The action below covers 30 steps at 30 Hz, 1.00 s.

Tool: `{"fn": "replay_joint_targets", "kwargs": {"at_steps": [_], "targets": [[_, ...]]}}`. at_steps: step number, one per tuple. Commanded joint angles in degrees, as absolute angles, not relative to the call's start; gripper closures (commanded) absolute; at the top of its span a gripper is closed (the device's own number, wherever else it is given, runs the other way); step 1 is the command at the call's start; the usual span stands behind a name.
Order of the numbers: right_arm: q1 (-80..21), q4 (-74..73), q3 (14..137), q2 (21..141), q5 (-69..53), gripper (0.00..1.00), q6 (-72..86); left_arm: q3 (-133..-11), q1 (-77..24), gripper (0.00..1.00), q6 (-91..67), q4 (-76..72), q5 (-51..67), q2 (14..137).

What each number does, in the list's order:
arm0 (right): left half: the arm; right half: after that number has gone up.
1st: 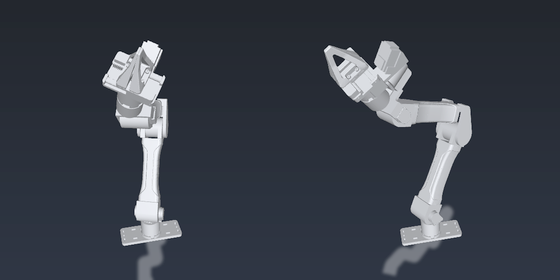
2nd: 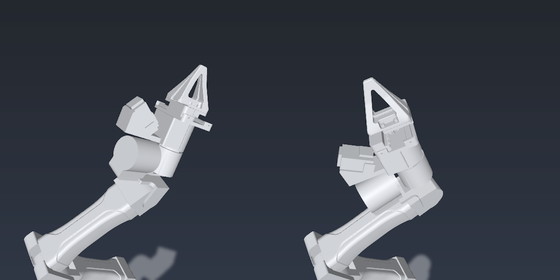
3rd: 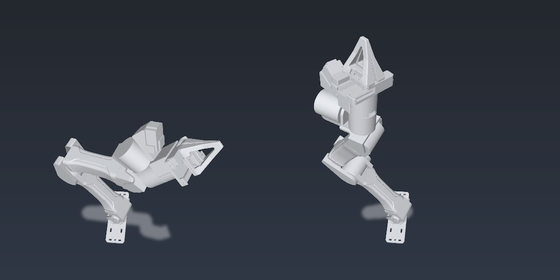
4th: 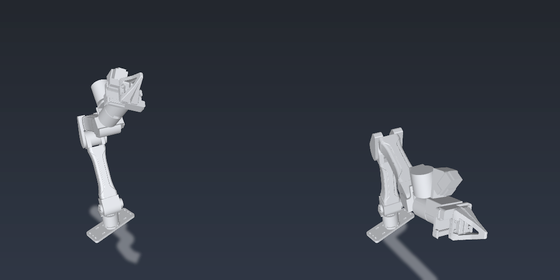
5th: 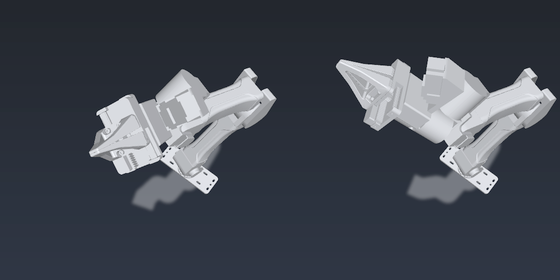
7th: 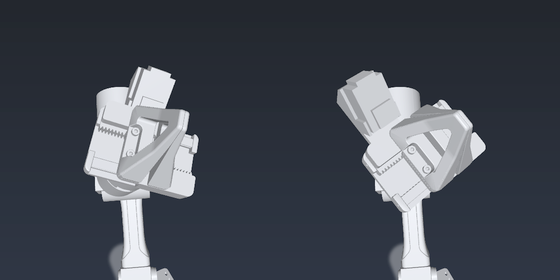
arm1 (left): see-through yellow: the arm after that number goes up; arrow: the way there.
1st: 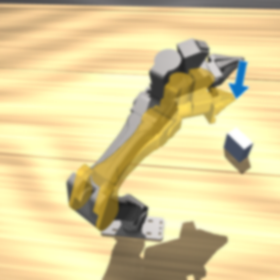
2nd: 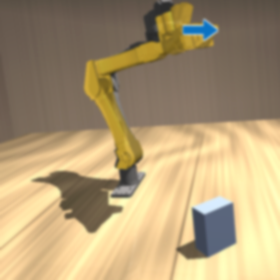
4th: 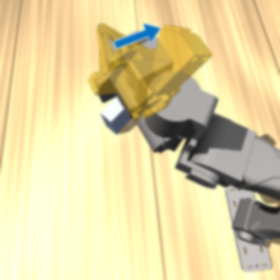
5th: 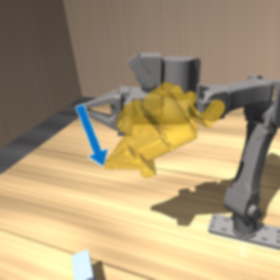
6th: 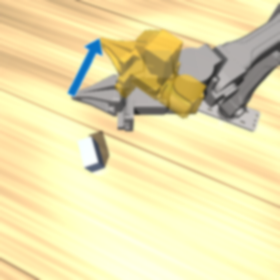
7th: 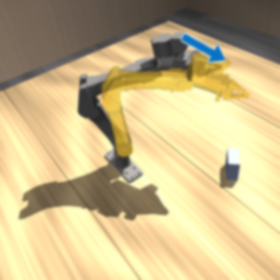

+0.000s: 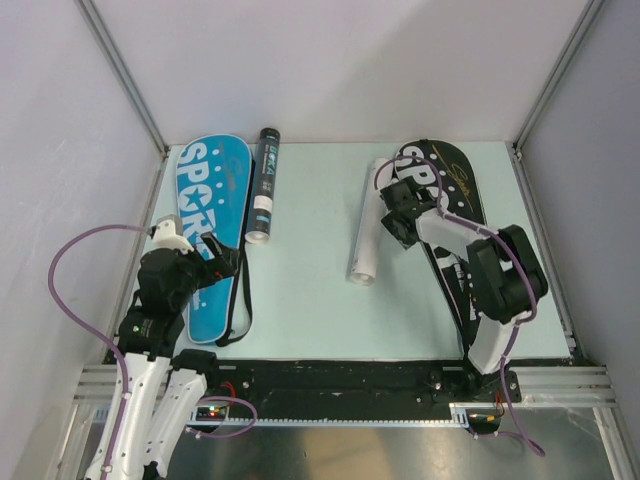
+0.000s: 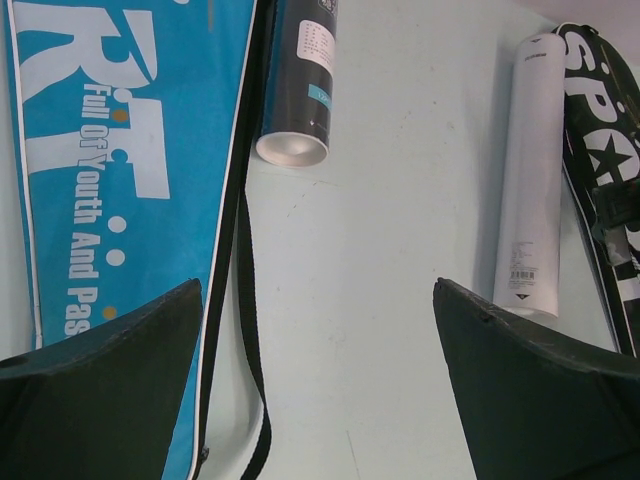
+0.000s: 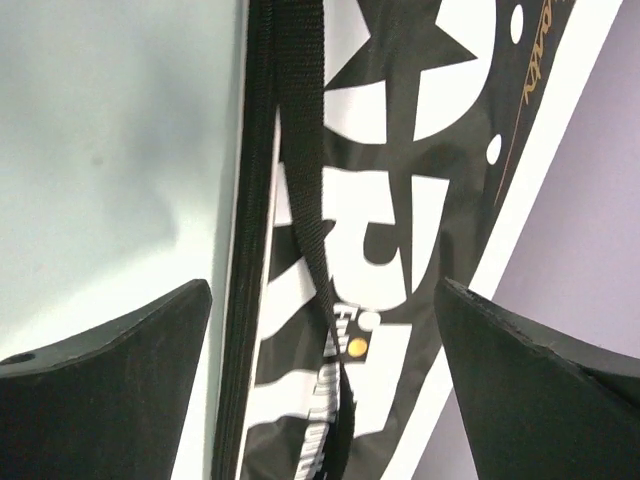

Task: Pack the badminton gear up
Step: Place the racket bag at the center of the board, then reset both arms

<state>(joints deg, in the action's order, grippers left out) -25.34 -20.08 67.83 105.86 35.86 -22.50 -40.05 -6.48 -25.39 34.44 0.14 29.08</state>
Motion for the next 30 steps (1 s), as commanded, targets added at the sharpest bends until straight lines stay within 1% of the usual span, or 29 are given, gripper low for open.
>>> {"fn": "replay_joint_targets", "kwargs": {"at_steps": [1, 3, 7, 11, 13, 15, 18, 21, 26, 30], "targets": [[-28.45, -30.27, 68.89, 99.22, 32.74, 0.01, -12.48, -39.44, -6.44, 0.00, -23.88, 32.01, 1.21, 28.82], [-30.16, -34.37, 69.30, 97.07, 29.70, 0.01, -7.69, -39.63, -6.36, 0.00, -23.70, 31.87, 1.51, 29.05], [-35.64, -39.09, 69.40, 91.36, 28.66, 0.01, 3.80, -40.63, -6.42, 0.00, -23.68, 31.52, 3.06, 29.60], [-41.86, -40.25, 68.34, 84.36, 24.93, 0.01, 15.17, -42.58, -6.42, 0.00, -22.84, 30.81, 7.43, 30.18], [-45.36, -39.59, 67.75, 80.90, 23.59, 0.01, 18.16, -43.78, -6.42, 0.00, -22.65, 30.62, 9.20, 30.35], [-49.90, -38.38, 67.01, 77.11, 25.50, 0.01, 20.51, -44.96, -6.46, 0.00, -22.65, 30.40, 10.87, 30.29], [-57.05, -36.81, 65.79, 71.73, 31.67, 0.01, 23.38, -46.03, -6.49, 0.00, -23.10, 29.93, 14.01, 29.49], [-62.07, -36.12, 64.53, 66.17, 35.41, 0.01, 28.05, -46.28, -6.48, 0.00, -24.00, 28.95, 16.75, 28.46], [-65.17, -34.63, 59.78, 55.57, 36.06, 0.01, 34.64, -46.88, -6.43, 0.01, -23.61, 28.33, 21.86, 25.13], [-65.46, -30.21, 53.83, 46.12, 36.06, 0.01, 35.96, -46.07, -6.43, 0.01, -23.74, 27.34, 22.94, 21.26]]}}
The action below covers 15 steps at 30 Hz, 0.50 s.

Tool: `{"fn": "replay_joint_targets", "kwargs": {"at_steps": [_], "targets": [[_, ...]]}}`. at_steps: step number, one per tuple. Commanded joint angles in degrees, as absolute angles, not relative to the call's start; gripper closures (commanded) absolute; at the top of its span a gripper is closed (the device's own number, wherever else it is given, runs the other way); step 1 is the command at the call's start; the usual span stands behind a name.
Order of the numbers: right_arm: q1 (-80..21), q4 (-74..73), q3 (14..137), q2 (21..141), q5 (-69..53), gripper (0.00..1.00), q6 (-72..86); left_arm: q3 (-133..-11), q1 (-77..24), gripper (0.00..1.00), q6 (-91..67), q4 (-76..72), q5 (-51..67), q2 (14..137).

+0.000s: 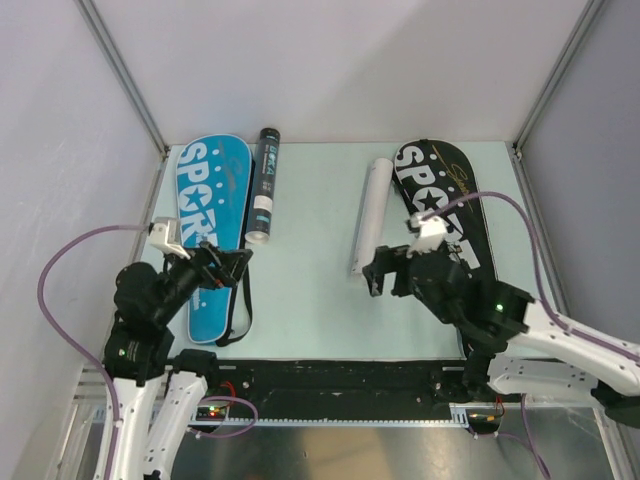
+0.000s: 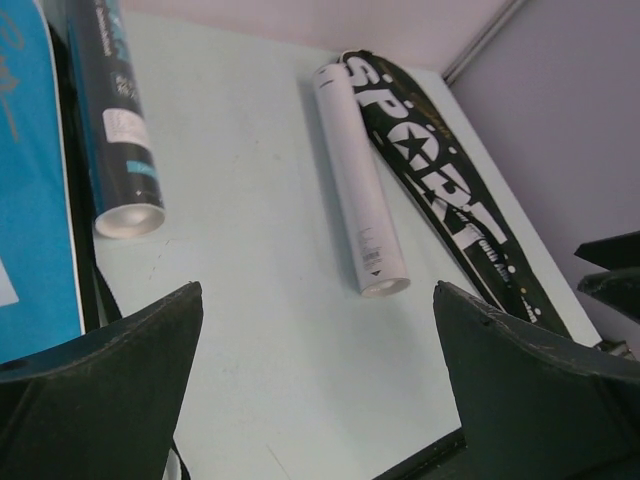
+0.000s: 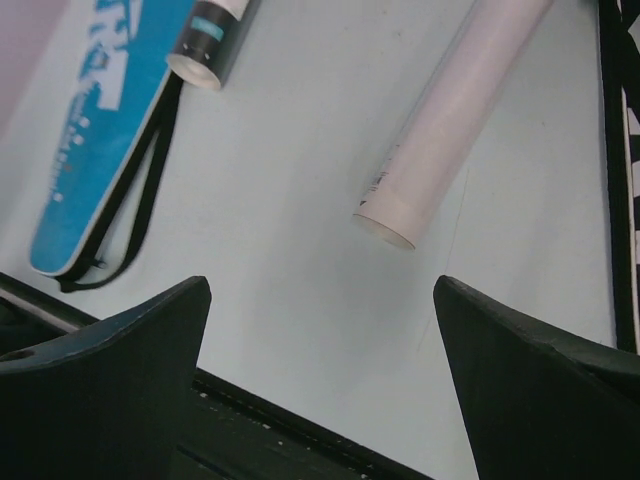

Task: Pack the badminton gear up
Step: Reset both arms

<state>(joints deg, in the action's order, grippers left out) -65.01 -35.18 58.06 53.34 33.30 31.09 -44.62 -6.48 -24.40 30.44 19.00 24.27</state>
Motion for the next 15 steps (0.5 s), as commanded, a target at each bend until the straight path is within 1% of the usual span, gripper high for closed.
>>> {"fn": "replay_joint_targets", "kwargs": {"at_steps": [1, 5, 15], "targets": [[-65.47, -29.39, 52.45, 44.33, 36.13, 0.00, 36.09, -45.84, -6.42, 0.01, -23.83, 27.16, 23.16, 20.52], [-65.47, -27.81, 49.90, 39.49, 35.85, 0.01, 35.35, -45.17, -6.42, 0.01, -24.19, 27.01, 23.97, 19.23], [-65.47, -29.44, 49.57, 39.66, 36.25, 0.01, 37.78, -45.70, -6.43, 0.01, -24.97, 26.76, 24.47, 18.63]]}}
